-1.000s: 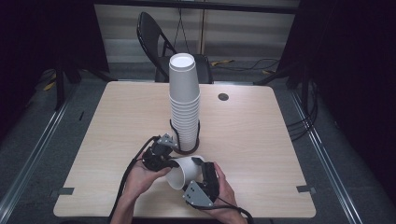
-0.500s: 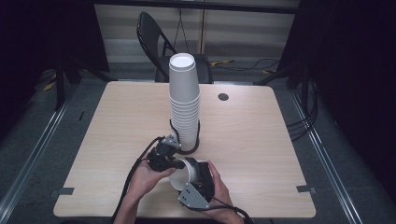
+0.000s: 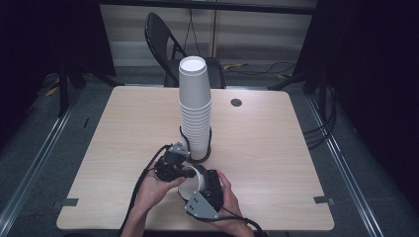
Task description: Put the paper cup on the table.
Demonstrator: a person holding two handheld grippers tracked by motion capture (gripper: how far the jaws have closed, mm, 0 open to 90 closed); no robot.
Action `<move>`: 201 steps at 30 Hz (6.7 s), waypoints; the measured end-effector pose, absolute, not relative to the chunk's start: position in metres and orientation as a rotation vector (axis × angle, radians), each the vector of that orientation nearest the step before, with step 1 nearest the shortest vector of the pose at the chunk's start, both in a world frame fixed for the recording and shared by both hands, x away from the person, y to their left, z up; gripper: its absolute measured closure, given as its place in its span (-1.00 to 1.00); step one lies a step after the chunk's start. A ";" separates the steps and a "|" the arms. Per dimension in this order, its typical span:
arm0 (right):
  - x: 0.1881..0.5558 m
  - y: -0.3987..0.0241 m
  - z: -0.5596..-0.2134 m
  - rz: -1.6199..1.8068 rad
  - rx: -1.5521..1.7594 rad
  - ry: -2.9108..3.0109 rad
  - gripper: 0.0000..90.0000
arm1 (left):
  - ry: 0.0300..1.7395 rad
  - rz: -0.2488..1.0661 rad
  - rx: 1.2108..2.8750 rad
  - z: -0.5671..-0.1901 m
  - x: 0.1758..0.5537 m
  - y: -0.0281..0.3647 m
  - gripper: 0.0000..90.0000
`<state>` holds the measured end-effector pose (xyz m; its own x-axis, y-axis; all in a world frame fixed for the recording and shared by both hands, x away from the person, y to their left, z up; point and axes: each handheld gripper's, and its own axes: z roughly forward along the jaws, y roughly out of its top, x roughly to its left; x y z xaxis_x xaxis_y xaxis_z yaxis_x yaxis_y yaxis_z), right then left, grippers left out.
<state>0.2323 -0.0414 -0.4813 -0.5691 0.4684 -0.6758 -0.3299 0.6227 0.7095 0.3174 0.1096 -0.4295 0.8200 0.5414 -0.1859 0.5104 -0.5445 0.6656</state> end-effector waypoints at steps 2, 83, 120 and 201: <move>0.232 -0.041 -0.481 1.058 0.111 1.908 -0.81 | 0.770 0.050 2.236 -0.431 0.317 0.111 0.92; 0.282 -0.124 -0.463 1.386 0.850 1.902 -0.76 | 0.940 0.604 1.639 -0.479 0.273 0.171 -0.65; 0.365 -0.186 -0.448 1.412 1.179 1.660 -0.78 | 0.944 0.722 1.517 -0.497 0.256 0.172 -0.65; 0.366 -0.198 -0.490 1.292 1.408 1.840 -0.72 | 0.953 0.792 1.516 -0.497 0.252 0.168 -0.65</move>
